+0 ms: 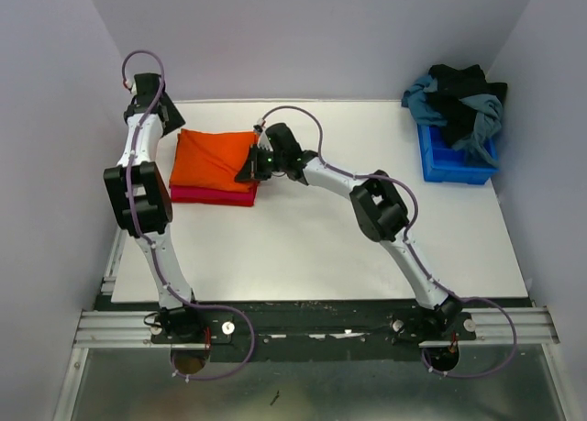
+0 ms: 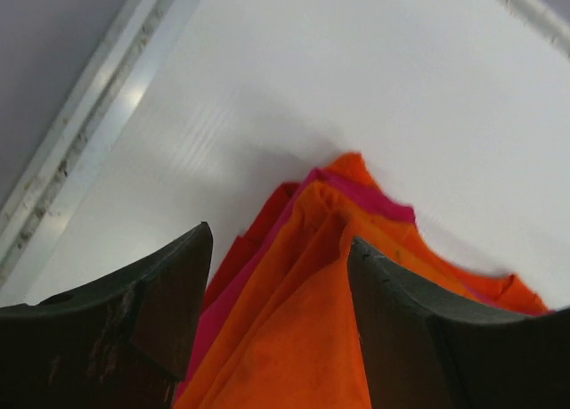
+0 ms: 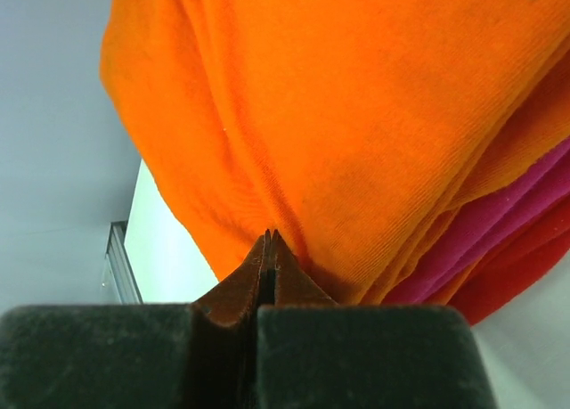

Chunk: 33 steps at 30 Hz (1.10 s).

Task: Fold and stack the t-shirts
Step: Put the neatly folded tshirt into the corner of the board with both arms

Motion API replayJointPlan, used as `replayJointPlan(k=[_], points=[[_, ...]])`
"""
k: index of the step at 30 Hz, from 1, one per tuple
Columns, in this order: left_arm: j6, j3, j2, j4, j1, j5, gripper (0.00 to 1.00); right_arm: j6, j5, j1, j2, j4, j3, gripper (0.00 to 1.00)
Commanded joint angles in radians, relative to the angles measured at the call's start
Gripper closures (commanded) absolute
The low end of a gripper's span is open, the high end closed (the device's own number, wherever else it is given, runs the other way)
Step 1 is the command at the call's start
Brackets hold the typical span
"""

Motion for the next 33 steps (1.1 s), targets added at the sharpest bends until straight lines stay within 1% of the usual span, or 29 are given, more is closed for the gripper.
replayJointPlan(k=[1,2,3,5,7,8,12,13,17,20,24,28,33], points=[[-0.038,-0.218,-0.193,0.079,0.008,0.107,0.27,-0.056,0.022,-0.002,-0.094,-0.027,-0.018,0.96],[-0.040,-0.260,-0.231,0.102,0.007,0.117,0.31,-0.061,0.025,-0.002,-0.108,-0.024,-0.020,0.93],[-0.048,-0.303,-0.261,0.121,0.007,0.132,0.36,-0.064,0.024,-0.005,-0.120,-0.024,-0.017,0.91],[-0.058,-0.363,-0.307,0.156,0.007,0.163,0.54,-0.064,0.013,-0.010,-0.128,-0.024,0.003,0.89],[-0.072,-0.397,-0.319,0.184,0.007,0.212,0.67,-0.058,0.008,-0.019,-0.123,-0.024,0.031,0.88],[-0.078,-0.404,-0.316,0.194,0.007,0.227,0.72,-0.053,0.011,-0.022,-0.114,-0.027,0.054,0.88],[-0.085,-0.365,-0.252,0.194,0.008,0.276,0.96,-0.004,0.017,-0.047,-0.039,-0.033,0.157,0.99],[-0.089,-0.354,-0.237,0.204,0.007,0.291,1.00,0.013,0.025,-0.054,-0.021,-0.033,0.183,0.99],[-0.108,-0.299,-0.152,0.208,0.010,0.321,1.00,0.080,0.074,-0.076,0.042,0.009,0.240,0.99],[-0.129,-0.283,-0.096,0.245,0.010,0.319,1.00,0.120,0.125,-0.085,0.082,0.054,0.273,0.99],[-0.149,-0.244,-0.019,0.254,0.013,0.308,1.00,0.175,0.162,-0.088,0.151,0.086,0.330,0.99],[-0.151,-0.243,0.014,0.253,0.023,0.290,1.00,0.237,0.211,-0.088,0.191,0.103,0.330,0.99],[-0.137,-0.265,-0.015,0.242,0.030,0.273,1.00,0.240,0.237,-0.090,0.181,0.102,0.295,0.99]])
